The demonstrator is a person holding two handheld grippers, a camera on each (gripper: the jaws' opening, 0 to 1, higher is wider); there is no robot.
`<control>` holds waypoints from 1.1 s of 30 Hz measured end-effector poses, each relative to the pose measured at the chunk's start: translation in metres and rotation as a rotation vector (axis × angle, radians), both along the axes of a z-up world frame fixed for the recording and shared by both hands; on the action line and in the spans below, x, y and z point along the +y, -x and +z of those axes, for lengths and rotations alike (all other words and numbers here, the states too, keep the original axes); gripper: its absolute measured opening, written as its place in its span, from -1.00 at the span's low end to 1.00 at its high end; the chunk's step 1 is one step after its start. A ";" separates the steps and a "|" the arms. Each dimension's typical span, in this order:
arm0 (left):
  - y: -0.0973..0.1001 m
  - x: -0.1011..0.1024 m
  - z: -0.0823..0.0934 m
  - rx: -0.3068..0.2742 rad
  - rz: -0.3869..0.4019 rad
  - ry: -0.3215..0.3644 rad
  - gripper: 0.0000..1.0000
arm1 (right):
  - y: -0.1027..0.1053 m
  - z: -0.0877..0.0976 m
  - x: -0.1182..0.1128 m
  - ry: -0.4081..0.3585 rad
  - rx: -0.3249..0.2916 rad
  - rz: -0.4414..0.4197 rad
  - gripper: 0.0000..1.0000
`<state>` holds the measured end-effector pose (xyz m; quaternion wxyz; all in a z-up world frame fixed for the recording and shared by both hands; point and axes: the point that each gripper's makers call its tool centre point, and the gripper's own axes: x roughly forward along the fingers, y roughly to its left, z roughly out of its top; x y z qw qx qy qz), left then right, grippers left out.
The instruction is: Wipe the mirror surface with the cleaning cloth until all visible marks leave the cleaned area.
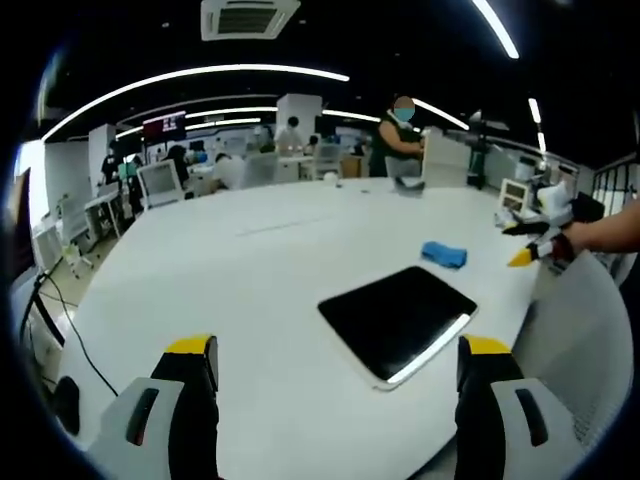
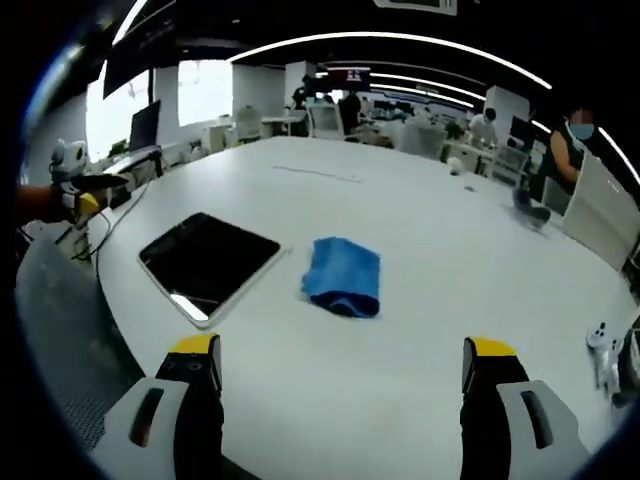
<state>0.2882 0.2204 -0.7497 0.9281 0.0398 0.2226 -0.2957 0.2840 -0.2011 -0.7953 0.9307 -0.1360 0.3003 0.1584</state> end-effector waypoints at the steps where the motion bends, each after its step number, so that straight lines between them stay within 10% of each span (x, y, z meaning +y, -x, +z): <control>1: 0.000 -0.001 0.000 0.004 -0.004 0.010 1.00 | -0.001 0.000 0.003 -0.019 -0.004 0.004 1.00; 33: -0.004 0.005 -0.002 0.000 0.015 -0.008 1.00 | 0.009 -0.016 0.009 -0.099 0.066 -0.006 1.00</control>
